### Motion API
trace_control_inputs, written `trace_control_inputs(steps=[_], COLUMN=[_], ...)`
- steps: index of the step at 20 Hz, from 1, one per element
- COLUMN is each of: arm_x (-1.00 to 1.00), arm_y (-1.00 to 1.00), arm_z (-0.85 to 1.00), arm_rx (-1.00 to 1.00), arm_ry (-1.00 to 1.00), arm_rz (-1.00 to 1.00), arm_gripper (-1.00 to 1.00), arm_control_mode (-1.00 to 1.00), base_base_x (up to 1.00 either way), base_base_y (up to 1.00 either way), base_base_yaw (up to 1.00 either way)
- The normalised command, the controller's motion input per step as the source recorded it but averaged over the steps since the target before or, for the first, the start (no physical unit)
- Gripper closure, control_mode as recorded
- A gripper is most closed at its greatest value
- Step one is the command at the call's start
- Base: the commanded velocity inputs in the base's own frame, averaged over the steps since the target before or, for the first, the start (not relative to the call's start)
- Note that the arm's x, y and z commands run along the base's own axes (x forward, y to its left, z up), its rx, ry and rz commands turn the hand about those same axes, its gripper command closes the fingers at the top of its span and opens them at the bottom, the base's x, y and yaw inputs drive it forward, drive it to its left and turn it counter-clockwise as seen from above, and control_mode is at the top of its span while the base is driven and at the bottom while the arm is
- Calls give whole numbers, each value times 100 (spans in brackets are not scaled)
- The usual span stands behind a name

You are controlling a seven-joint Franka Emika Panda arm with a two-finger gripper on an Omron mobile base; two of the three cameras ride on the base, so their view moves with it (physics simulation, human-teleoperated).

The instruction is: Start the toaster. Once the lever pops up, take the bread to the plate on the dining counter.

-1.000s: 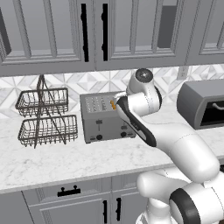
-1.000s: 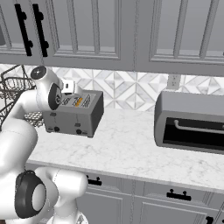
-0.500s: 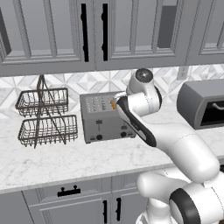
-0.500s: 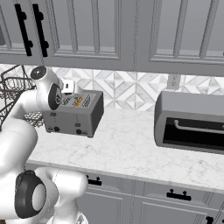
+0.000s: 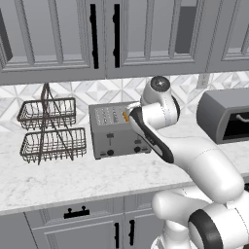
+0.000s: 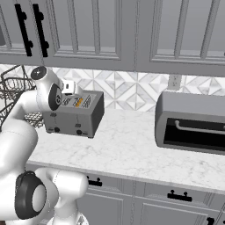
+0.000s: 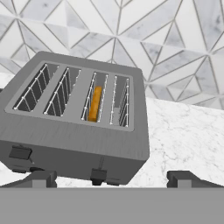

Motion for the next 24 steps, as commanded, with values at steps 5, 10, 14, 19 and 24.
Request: trace_control_inputs(steps=[5, 10, 14, 19, 24], arm_x=[0, 0, 0, 0, 0], arm_y=[0, 0, 0, 0, 0], arm_z=[0, 0, 0, 0, 0], arm_rx=[0, 0, 0, 0, 0], arm_ry=[0, 0, 0, 0, 0], arm_rz=[0, 0, 0, 0, 0], arm_gripper=[-100, -100, -100, -100, -100], arm_control_mode=[-100, -100, -100, -100, -100], base_base_x=[0, 0, 0, 0, 0], base_base_y=[0, 0, 0, 0, 0], base_base_yaw=[0, 0, 0, 0, 0])
